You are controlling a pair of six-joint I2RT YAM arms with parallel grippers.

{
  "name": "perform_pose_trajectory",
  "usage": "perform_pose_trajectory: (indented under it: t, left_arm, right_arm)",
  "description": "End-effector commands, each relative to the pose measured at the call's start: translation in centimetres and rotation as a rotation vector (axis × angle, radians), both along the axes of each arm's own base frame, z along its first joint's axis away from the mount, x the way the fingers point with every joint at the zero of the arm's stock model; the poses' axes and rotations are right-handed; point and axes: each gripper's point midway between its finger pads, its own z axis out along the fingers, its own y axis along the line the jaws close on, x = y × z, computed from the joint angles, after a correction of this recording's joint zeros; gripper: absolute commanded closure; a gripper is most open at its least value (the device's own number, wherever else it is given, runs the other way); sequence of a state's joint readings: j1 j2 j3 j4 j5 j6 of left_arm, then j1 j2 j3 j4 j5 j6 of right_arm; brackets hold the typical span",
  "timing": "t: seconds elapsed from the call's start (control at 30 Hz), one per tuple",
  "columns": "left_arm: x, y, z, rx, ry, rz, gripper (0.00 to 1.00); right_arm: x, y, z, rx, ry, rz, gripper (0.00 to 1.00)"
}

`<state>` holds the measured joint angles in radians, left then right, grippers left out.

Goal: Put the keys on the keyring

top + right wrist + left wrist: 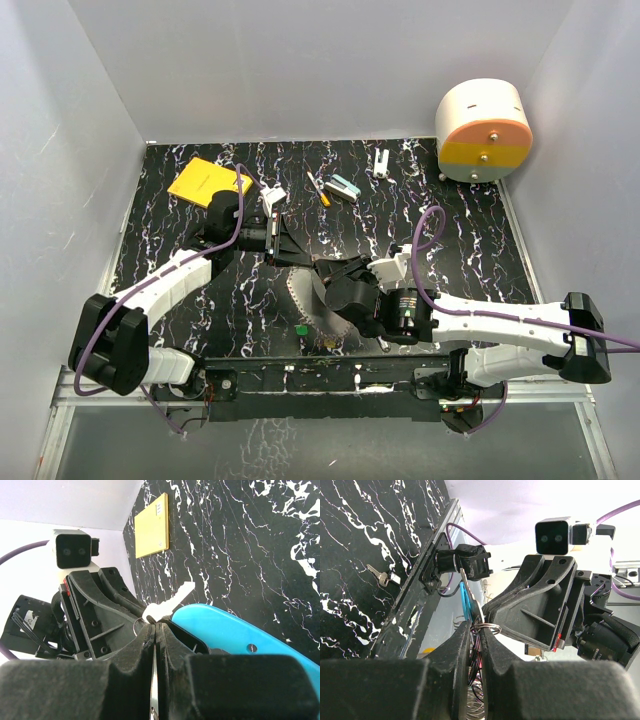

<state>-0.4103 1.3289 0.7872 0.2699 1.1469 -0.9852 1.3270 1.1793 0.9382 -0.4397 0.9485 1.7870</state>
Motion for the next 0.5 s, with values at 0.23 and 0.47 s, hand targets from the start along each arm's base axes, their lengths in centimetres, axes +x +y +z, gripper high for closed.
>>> perform_pose_trajectory:
  t: [0.23,0.47]
  left_arm:
    - [-0.7,0.3,2.3,-0.029,-0.075,-0.004,1.00]
    - [-0.8,0.3,2.1,-0.024,-0.071,-0.003,1.00]
  right_arm:
    - [0.7,-0.6,2.7,0.057,-0.075,-0.056,0.92]
    - [0.9,-0.5,3.4,0.066,-0.097,-0.058,0.92]
